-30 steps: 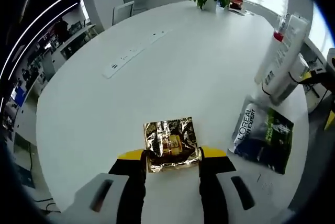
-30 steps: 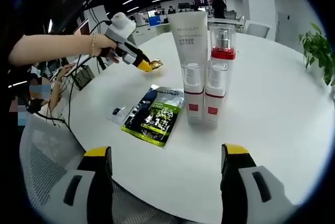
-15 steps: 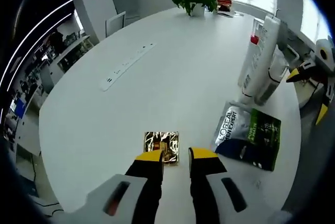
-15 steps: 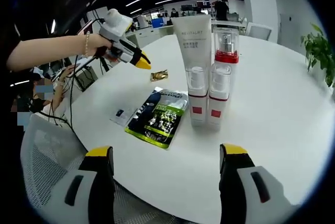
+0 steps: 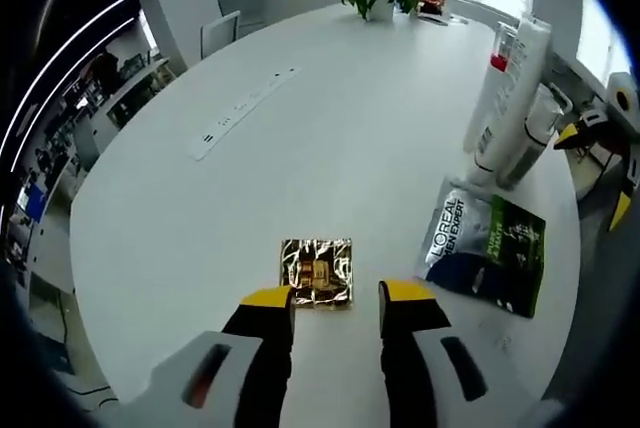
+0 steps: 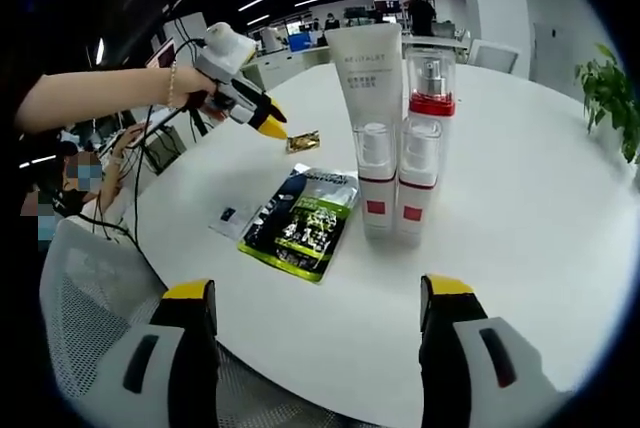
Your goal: Arrange the skincare products in the storage area until every visible bottle or jar stands upright without overlapping.
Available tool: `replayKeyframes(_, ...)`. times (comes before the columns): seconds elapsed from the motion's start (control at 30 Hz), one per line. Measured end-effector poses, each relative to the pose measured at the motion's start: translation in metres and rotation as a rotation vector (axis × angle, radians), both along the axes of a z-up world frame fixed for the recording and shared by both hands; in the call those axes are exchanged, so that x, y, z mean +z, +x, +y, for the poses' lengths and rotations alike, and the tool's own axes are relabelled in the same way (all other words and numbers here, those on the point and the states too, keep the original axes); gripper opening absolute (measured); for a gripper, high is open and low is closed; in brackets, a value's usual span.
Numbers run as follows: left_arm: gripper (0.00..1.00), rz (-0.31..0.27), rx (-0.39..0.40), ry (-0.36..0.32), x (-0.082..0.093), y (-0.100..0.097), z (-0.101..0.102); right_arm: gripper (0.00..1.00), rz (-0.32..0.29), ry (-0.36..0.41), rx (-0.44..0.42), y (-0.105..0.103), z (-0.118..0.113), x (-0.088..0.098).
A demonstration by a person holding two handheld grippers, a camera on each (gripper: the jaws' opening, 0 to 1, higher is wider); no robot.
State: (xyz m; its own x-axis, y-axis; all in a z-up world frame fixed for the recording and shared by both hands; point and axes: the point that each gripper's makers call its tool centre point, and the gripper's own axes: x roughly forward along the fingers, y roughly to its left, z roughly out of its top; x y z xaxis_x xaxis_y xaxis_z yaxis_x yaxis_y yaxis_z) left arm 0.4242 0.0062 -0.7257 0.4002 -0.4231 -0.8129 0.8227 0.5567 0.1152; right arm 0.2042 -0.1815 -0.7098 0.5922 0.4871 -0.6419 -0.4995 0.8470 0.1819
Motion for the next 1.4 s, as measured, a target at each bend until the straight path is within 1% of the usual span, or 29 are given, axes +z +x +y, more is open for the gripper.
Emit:
replayKeyframes(0.03,0.40,0.001,0.001,0.000,-0.001,0.000,0.000,0.84,0.001,-0.001,0.000,0.000,0.000,-0.001)
replayKeyframes(0.1,0.42,0.009,-0.001,-0.001,-0.008,0.007,0.005,0.84,0.005,-0.002,0.001,0.000,0.000,-0.002)
replayKeyframes(0.13,0.43,0.010,-0.004,-0.001,-0.003,0.000,-0.002,0.84,0.005,-0.003,0.001,0.000,0.000,-0.003)
replayKeyframes(0.17,0.44,0.012,-0.005,0.001,-0.003,-0.001,-0.003,0.84,0.006,-0.004,0.001,-0.001,0.000,-0.001)
replayKeyframes(0.23,0.44,0.013,-0.008,0.004,-0.009,0.005,0.001,0.84,0.007,-0.004,0.001,-0.001,0.000,-0.002)
replayKeyframes(0.3,0.45,0.016,-0.010,0.011,-0.008,-0.001,-0.003,0.84,0.007,-0.005,-0.003,-0.001,-0.001,-0.002)
replayKeyframes(0.33,0.46,0.018,-0.012,0.014,-0.012,0.005,0.000,0.84,0.008,-0.005,-0.004,-0.001,-0.002,-0.002)
replayKeyframes(0.37,0.47,0.020,-0.013,0.016,-0.014,0.007,0.000,0.84,0.009,-0.003,-0.005,0.000,-0.001,-0.003)
replayKeyframes(0.43,0.50,0.026,-0.012,0.019,-0.016,0.005,-0.001,0.84,0.010,-0.002,-0.007,0.000,-0.002,-0.003)
replayKeyframes(0.5,0.50,0.030,-0.014,0.031,-0.016,0.002,-0.003,0.84,0.013,-0.003,-0.007,0.000,-0.002,-0.004)
replayKeyframes(0.53,0.50,0.032,-0.014,0.033,-0.020,0.009,0.000,0.84,0.013,-0.003,-0.006,0.000,-0.001,-0.004)
replayKeyframes(0.63,0.52,0.041,-0.011,0.040,-0.023,0.011,-0.001,0.84,0.014,-0.005,-0.006,-0.001,-0.001,-0.003)
replayKeyframes(0.7,0.52,0.048,-0.012,0.049,-0.029,0.013,0.001,0.84,0.015,-0.005,-0.005,-0.001,-0.001,-0.004)
replayKeyframes(0.77,0.51,0.058,-0.016,0.053,-0.030,0.013,0.000,0.84,0.016,-0.006,-0.005,-0.001,-0.002,-0.003)
replayKeyframes(0.83,0.51,0.061,-0.019,0.070,-0.035,0.014,0.001,0.84,0.017,-0.005,-0.005,-0.001,-0.002,-0.003)
replayKeyframes(0.9,0.50,0.067,-0.015,0.077,-0.036,0.014,0.001,0.84,0.018,-0.006,-0.006,-0.001,-0.002,-0.004)
replayKeyframes(0.97,0.49,0.081,-0.001,0.079,-0.038,0.023,0.007,0.84,0.019,-0.004,-0.007,-0.001,-0.002,-0.005)
replayKeyframes(1.03,0.49,0.086,0.001,0.088,-0.040,0.021,0.005,0.84,0.019,-0.005,-0.008,-0.001,-0.002,-0.004)
replayKeyframes(1.13,0.49,0.104,-0.014,0.090,-0.043,0.023,0.005,0.84,0.020,-0.004,-0.009,-0.001,-0.002,-0.003)
replayKeyframes(1.23,0.49,0.110,-0.018,0.094,-0.045,0.027,0.008,0.84,0.021,-0.004,-0.009,-0.001,-0.002,-0.005)
replayKeyframes(1.27,0.49,0.116,-0.024,0.093,-0.041,0.021,0.004,0.84,0.021,-0.005,-0.008,-0.001,-0.003,-0.004)
replayKeyframes(1.33,0.46,0.130,-0.041,0.088,-0.040,0.016,0.001,0.84,0.023,-0.004,-0.007,-0.002,-0.002,-0.003)
replayKeyframes(1.4,0.45,0.132,-0.053,0.090,-0.041,0.017,0.000,0.84,0.023,-0.006,-0.007,-0.002,-0.002,-0.004)
